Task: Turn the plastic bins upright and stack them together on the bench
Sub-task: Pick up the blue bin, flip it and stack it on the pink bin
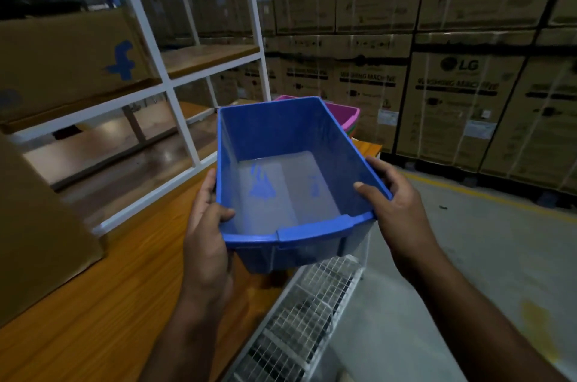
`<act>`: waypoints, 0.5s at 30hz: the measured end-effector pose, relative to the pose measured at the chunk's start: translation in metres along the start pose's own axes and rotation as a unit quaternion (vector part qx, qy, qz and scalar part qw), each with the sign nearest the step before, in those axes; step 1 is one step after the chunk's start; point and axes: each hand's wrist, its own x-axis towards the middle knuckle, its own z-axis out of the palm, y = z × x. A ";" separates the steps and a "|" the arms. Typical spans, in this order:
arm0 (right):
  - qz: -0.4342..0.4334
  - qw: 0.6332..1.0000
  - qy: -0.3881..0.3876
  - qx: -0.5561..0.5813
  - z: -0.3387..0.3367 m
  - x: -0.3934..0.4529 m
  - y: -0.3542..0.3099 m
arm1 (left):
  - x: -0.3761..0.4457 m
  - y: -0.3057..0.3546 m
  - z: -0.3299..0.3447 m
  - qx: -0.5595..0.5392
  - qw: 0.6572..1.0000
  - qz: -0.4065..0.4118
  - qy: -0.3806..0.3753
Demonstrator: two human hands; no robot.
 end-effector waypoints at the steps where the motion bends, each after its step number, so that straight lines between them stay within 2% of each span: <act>1: -0.005 1.000 -0.008 0.003 -0.001 0.021 0.004 | 0.013 -0.005 0.011 0.000 1.000 0.005 0.010; 10: -0.050 0.996 -0.079 0.001 -0.007 0.210 0.017 | 0.145 -0.037 0.099 -0.022 0.995 0.053 0.077; 15: -0.060 0.994 -0.091 0.024 -0.008 0.306 0.031 | 0.202 -0.053 0.153 -0.011 0.991 0.077 0.104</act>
